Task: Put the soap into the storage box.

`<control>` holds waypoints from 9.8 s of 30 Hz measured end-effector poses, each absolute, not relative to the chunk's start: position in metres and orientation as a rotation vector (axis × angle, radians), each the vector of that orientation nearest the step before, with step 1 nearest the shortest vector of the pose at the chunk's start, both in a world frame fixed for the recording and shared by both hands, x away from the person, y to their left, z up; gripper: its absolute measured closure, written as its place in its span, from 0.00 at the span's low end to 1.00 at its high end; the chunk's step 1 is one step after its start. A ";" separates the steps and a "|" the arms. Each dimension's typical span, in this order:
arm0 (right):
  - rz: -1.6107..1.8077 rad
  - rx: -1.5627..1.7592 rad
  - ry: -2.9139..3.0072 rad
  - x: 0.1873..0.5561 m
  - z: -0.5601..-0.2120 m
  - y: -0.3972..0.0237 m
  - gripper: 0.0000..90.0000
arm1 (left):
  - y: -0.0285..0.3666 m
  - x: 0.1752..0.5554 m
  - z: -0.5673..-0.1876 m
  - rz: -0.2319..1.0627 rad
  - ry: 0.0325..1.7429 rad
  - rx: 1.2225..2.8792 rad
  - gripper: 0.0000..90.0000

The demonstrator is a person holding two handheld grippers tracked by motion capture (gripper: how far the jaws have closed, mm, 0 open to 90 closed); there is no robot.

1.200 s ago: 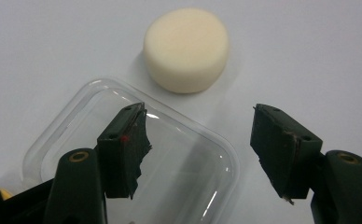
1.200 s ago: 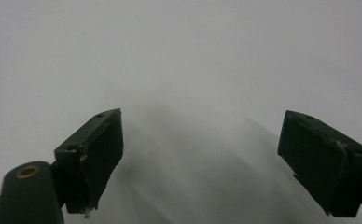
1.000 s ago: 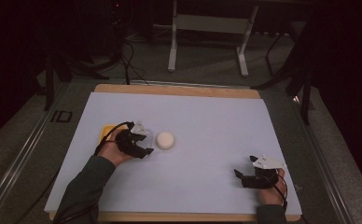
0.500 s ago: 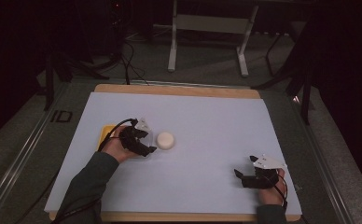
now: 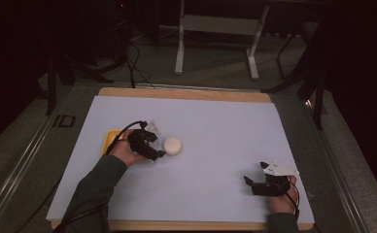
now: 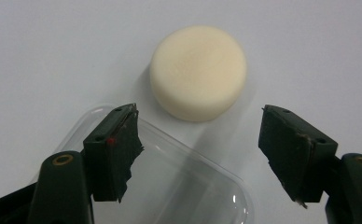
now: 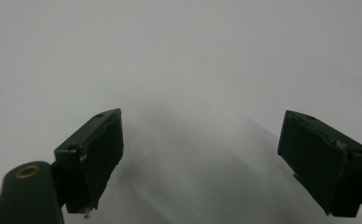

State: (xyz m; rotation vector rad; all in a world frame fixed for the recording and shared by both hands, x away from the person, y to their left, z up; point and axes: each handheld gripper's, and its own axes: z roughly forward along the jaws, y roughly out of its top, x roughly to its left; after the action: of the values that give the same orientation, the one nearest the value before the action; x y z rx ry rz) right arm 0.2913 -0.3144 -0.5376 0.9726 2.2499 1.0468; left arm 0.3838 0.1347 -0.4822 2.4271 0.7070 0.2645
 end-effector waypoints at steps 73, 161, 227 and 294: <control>1.068 0.967 2.257 0.291 -0.537 -0.315 0.16 | 0.080 0.417 -0.512 0.143 0.737 2.606 0.27; 1.064 0.963 2.255 0.291 -0.537 -0.315 0.16 | 0.098 0.399 -0.449 0.148 0.614 2.926 0.27; 1.066 0.959 2.252 0.290 -0.537 -0.315 0.16 | 0.167 0.414 -0.448 0.226 1.008 2.824 0.27; 1.057 0.946 2.245 0.289 -0.537 -0.314 0.16 | 0.224 0.410 -0.478 0.283 1.086 2.849 0.27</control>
State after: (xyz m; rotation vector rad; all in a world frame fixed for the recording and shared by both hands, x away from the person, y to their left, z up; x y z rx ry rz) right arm 0.2891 -0.3139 -0.5374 0.9465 2.2450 1.0568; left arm 0.4097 0.2240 -0.4782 2.8489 1.0862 0.2831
